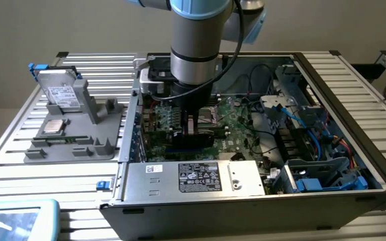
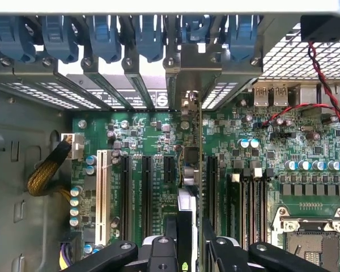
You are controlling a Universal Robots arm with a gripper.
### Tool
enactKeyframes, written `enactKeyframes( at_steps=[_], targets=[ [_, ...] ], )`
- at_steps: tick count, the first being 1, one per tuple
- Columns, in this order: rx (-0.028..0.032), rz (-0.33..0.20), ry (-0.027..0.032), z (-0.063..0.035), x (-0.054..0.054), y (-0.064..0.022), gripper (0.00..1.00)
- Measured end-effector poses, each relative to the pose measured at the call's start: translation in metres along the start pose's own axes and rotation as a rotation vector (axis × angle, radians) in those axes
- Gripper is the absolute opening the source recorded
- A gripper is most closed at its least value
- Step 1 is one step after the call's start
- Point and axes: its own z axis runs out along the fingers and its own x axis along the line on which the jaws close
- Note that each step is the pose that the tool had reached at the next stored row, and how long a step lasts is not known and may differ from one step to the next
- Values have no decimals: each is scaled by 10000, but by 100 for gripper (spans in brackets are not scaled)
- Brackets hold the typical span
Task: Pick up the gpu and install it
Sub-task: 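Insert the gpu into the slot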
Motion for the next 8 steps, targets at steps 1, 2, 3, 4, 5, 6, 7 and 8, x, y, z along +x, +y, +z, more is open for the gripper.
enactKeyframes(
  at_steps=[1,2,3,4,5,6,7,8],
  targets=[
    [0,-4,1,0,0,0,27],
    [0,-8,1,0,0,0,27],
    [-1,-10,2,0,0,0,27],
    [-1,-14,2,1,0,0,27],
    [-1,-15,2,2,0,0,27],
    [-1,-16,3,3,0,0,27],
    [-2,-18,3,5,0,0,27],
    [-1,-20,4,7,0,-1,27]
  ],
)
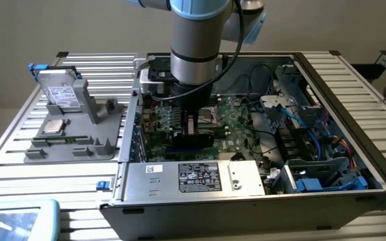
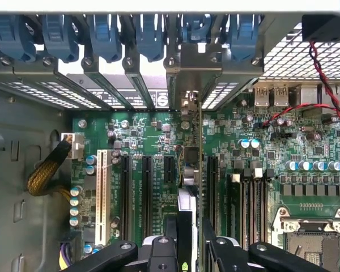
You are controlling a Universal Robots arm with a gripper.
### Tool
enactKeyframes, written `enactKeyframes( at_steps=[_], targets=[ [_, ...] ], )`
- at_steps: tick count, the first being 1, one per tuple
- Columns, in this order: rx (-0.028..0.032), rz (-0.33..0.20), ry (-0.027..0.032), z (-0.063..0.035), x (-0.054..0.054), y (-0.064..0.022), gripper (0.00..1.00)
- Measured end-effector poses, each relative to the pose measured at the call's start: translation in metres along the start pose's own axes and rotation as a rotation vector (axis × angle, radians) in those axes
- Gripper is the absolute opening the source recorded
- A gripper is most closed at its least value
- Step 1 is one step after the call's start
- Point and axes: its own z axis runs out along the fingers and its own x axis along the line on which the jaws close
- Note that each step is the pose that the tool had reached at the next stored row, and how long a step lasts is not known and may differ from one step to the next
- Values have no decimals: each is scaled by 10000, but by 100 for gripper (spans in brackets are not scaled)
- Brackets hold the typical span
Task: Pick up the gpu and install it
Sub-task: 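Insert the gpu into the slot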
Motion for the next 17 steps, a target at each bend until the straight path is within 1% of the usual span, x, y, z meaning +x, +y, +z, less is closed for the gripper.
enactKeyframes(
  at_steps=[17],
  targets=[
    [5,-25,4,7,-1,0,27]
  ],
)
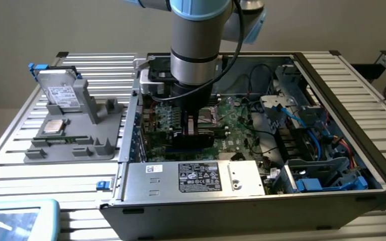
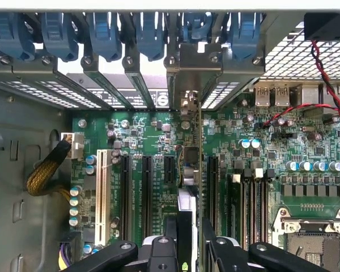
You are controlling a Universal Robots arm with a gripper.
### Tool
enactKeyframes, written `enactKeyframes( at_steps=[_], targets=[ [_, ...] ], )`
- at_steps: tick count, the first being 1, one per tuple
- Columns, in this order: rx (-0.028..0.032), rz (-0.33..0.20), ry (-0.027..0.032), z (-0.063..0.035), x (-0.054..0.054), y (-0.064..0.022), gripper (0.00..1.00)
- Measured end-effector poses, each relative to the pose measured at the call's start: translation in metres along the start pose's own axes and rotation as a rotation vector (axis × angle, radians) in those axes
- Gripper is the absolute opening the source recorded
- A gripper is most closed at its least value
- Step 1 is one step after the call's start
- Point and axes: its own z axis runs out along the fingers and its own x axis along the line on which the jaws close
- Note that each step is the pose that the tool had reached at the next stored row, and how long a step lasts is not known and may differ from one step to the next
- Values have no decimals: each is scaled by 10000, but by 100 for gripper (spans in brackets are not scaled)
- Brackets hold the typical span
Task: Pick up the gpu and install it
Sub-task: 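Insert the gpu into the slot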
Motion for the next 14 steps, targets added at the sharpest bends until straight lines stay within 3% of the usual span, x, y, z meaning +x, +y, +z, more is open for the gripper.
enactKeyframes(
  at_steps=[14],
  targets=[
    [0,-46,3,4,0,2,27]
  ],
)
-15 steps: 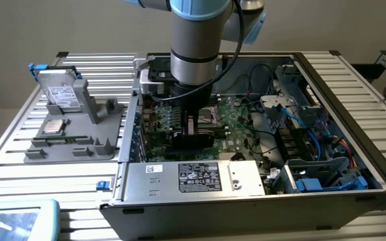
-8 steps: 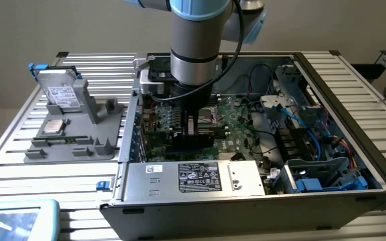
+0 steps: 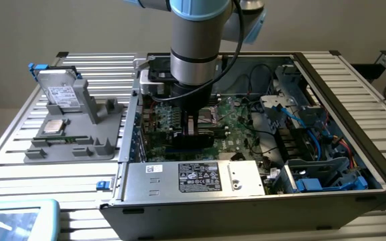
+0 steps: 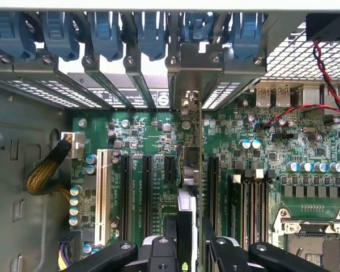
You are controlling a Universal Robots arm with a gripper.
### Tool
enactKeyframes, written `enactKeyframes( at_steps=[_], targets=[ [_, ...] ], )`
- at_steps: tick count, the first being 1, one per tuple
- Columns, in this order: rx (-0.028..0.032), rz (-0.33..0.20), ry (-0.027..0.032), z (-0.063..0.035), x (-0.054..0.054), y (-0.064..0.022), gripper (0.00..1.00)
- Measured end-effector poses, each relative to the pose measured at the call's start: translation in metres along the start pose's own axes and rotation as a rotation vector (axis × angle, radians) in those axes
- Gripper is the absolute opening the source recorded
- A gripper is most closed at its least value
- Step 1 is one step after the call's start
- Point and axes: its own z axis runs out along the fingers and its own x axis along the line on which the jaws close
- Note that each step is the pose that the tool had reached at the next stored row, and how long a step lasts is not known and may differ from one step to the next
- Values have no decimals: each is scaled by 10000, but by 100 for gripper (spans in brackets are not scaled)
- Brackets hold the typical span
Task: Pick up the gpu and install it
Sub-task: 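Insert the gpu into the slot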
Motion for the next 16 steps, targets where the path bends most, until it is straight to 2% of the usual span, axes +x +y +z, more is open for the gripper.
enactKeyframes(
  at_steps=[16],
  targets=[
    [-1,2,0,10,0,-3,27]
  ],
)
